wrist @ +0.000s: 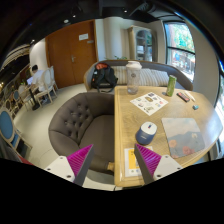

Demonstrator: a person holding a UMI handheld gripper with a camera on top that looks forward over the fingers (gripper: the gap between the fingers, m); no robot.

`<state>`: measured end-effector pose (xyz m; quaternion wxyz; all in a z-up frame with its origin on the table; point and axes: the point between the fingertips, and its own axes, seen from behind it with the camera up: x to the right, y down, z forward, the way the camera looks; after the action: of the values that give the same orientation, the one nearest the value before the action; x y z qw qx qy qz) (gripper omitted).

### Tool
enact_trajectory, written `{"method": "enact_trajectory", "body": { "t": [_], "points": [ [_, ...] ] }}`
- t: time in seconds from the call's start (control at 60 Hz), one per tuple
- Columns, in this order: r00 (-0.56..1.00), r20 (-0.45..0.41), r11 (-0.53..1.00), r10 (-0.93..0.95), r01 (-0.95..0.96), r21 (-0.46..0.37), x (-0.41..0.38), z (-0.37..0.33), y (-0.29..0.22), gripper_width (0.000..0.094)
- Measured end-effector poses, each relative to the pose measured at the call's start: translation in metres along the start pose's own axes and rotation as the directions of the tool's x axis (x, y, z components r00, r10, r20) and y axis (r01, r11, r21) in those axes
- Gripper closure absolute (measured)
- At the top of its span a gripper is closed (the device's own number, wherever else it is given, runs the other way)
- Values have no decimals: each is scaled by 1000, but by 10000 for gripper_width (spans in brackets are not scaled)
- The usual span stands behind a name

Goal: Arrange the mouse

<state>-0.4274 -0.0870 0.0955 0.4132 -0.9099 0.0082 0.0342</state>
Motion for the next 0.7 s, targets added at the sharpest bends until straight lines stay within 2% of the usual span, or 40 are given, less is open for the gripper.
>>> {"method": "enact_trajectory", "body": {
  "t": [0.117,0.183,0.4,0.433,0.533,0.6,0.7],
  "points": [
    [998,-52,1000,21,-19,24,52,47,23,104],
    [996,-82,999,32,-31,8,85,67,29,110],
    [1000,18,1000,2,-2,-27,110,109,41,107],
    [1000,21,1000,-9,9,7,112,113,31,116],
    [997,82,1000,-8,8,7,102,126,18,130],
    [997,77,1000,-17,16,18,105,138,7,169],
    [995,66,997,-72,70,33,105,163,-7,175]
  ]
}}
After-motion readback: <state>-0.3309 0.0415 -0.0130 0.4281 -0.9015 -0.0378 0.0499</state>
